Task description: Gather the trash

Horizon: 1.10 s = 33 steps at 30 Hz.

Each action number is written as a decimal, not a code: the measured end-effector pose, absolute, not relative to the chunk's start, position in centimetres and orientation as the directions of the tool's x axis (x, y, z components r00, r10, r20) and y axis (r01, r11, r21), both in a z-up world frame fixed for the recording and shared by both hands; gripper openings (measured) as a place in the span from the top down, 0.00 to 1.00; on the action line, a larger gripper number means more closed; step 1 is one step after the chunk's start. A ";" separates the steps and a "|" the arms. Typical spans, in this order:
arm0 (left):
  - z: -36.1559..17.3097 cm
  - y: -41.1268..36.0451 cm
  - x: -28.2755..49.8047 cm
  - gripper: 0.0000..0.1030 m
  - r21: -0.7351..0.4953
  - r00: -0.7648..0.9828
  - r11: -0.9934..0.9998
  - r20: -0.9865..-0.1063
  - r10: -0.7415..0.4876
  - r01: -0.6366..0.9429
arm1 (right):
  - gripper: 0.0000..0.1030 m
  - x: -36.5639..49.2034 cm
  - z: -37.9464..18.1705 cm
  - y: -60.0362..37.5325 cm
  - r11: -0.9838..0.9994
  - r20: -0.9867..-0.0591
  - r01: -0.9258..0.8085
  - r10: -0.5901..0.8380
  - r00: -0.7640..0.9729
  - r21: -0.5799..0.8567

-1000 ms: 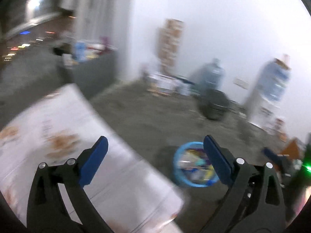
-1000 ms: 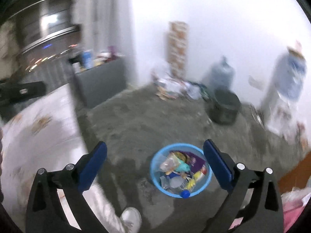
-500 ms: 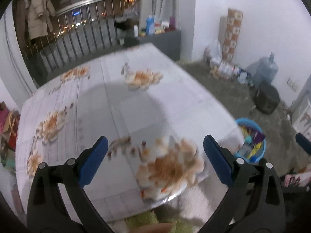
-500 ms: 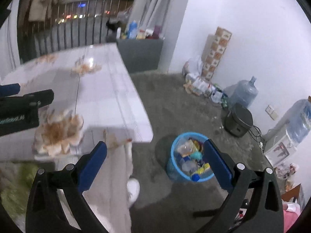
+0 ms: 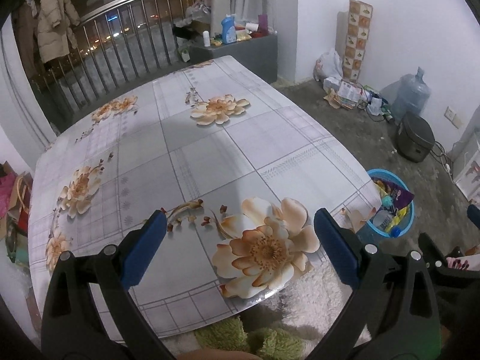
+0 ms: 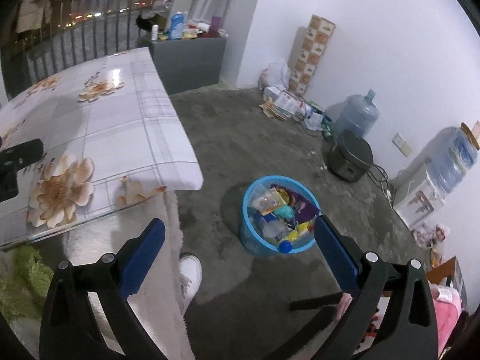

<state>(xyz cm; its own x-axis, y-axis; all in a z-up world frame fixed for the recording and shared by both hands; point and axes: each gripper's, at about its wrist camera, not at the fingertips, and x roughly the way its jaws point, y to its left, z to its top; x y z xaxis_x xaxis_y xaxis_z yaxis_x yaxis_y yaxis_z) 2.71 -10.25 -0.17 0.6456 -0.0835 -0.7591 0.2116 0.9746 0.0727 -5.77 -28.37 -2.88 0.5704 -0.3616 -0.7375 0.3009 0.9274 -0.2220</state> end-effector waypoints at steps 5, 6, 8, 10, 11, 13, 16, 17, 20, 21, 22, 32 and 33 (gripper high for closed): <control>-0.2 -10.3 2.9 0.09 0.072 0.645 0.975 -0.760 -0.085 0.213 | 0.06 -5.9 -2.6 -28.7 0.924 -0.735 0.313 -0.368 0.569 -0.220; -0.2 -10.3 2.9 0.09 0.071 0.644 0.975 -0.760 -0.085 0.212 | 0.06 -5.9 -2.6 -28.7 0.924 -0.735 0.312 -0.367 0.571 -0.220; -0.2 -10.3 2.9 0.09 0.072 0.644 0.975 -0.760 -0.084 0.212 | 0.06 -5.8 -2.6 -28.6 0.924 -0.732 0.310 -0.370 0.572 -0.225; -0.2 -10.3 2.8 0.09 0.071 0.644 0.974 -0.760 -0.085 0.213 | 0.06 -5.9 -2.6 -28.5 0.924 -0.731 0.307 -0.372 0.572 -0.229; -0.2 -10.3 2.8 0.09 0.072 0.644 0.974 -0.760 -0.085 0.213 | 0.06 -5.8 -2.5 -28.5 0.924 -0.731 0.307 -0.372 0.572 -0.230; -0.2 -10.3 2.9 0.09 0.071 0.644 0.975 -0.761 -0.085 0.213 | 0.06 -5.8 -2.6 -28.4 0.924 -0.731 0.305 -0.371 0.572 -0.230; -0.2 -10.3 2.9 0.09 0.071 0.644 0.975 -0.761 -0.084 0.211 | 0.06 -5.8 -2.5 -28.4 0.924 -0.732 0.306 -0.371 0.572 -0.229; -0.2 -10.3 2.9 0.09 0.071 0.643 0.975 -0.761 -0.084 0.211 | 0.06 -5.8 -2.5 -28.4 0.924 -0.732 0.306 -0.370 0.573 -0.227; -0.3 -10.3 2.9 0.09 0.067 0.640 0.975 -0.764 -0.085 0.210 | 0.06 -5.9 -2.5 -28.3 0.924 -0.730 0.305 -0.370 0.574 -0.229; -0.4 -10.3 2.9 0.09 0.064 0.636 0.975 -0.767 -0.088 0.212 | 0.06 -5.9 -2.5 -28.3 0.925 -0.730 0.304 -0.370 0.575 -0.229; -0.4 -10.3 2.9 0.09 0.062 0.633 0.975 -0.769 -0.090 0.214 | 0.06 -5.9 -2.6 -28.3 0.925 -0.729 0.302 -0.369 0.576 -0.230; -0.6 -10.3 2.9 0.09 0.062 0.632 0.974 -0.769 -0.092 0.218 | 0.06 -5.9 -2.5 -28.1 0.927 -0.730 0.297 -0.365 0.578 -0.229; -0.6 -10.4 2.9 0.09 0.063 0.632 0.974 -0.770 -0.091 0.218 | 0.06 -5.8 -2.5 -28.1 0.928 -0.730 0.294 -0.364 0.579 -0.229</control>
<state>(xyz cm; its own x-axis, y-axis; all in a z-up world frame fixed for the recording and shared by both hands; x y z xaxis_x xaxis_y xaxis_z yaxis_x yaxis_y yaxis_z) 2.89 -10.39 -0.57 0.6319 -0.0911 -0.7697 0.2176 0.9740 0.0633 -5.85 -28.06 -2.48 0.5787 -0.3635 -0.7301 0.2942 0.9279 -0.2289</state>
